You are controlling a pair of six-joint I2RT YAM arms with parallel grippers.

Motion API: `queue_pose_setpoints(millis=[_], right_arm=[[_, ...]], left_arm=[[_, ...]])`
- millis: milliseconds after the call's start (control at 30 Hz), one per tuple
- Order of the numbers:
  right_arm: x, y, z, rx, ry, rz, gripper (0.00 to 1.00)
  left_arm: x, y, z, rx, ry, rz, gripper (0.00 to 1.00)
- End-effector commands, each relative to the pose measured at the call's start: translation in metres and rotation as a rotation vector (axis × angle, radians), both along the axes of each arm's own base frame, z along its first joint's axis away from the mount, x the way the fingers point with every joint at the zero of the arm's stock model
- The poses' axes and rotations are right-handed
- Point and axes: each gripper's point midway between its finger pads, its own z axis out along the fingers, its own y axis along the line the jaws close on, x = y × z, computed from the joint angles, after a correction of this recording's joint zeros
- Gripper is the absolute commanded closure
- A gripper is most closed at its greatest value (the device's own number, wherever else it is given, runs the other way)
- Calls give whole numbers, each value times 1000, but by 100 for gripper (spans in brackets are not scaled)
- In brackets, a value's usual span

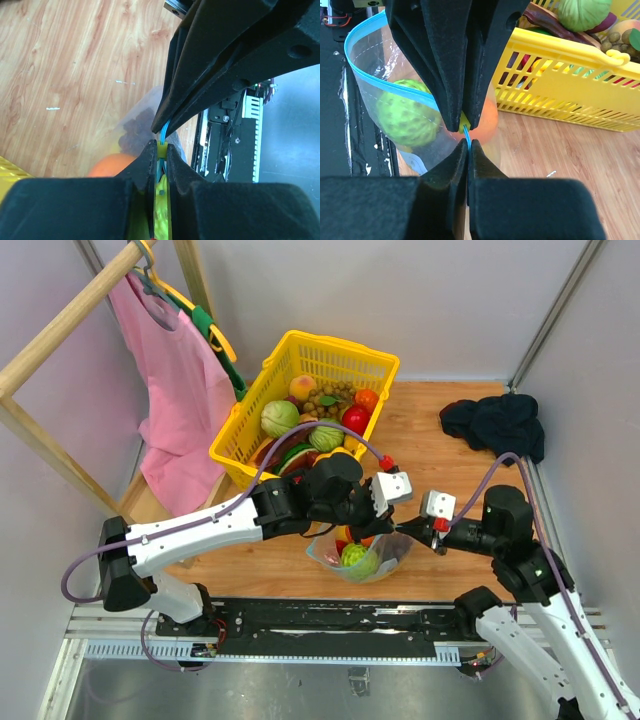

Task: Place the food in the zip-top bag and seal the zipper
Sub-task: Zip the zipper food storage bag at the center of the board.

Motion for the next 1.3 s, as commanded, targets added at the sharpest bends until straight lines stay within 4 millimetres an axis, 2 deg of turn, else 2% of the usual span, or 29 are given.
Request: queue_pose_setpoints(millis=[0, 300, 533, 733, 967, 1100, 1267], right_arm=[[15, -10, 12, 18, -63, -115, 99], [35, -41, 23, 47, -88, -375, 100], [42, -51, 28, 52, -87, -460, 100], [51, -75, 25, -1, -104, -590, 100], [45, -71, 28, -8, -101, -550, 100], [52, -95, 25, -48, -105, -688, 100], [56, -121, 25, -94, -126, -825, 99]], left_arm=[[-1, 3, 23, -54, -22, 19, 99], [7, 27, 19, -30, -27, 124, 95], [9, 36, 12, 7, -20, 160, 95], [12, 48, 10, 19, -20, 210, 95], [9, 34, 13, -5, -18, 163, 100], [11, 29, 13, 6, -26, 149, 100], [13, 32, 15, 26, -45, 156, 100]])
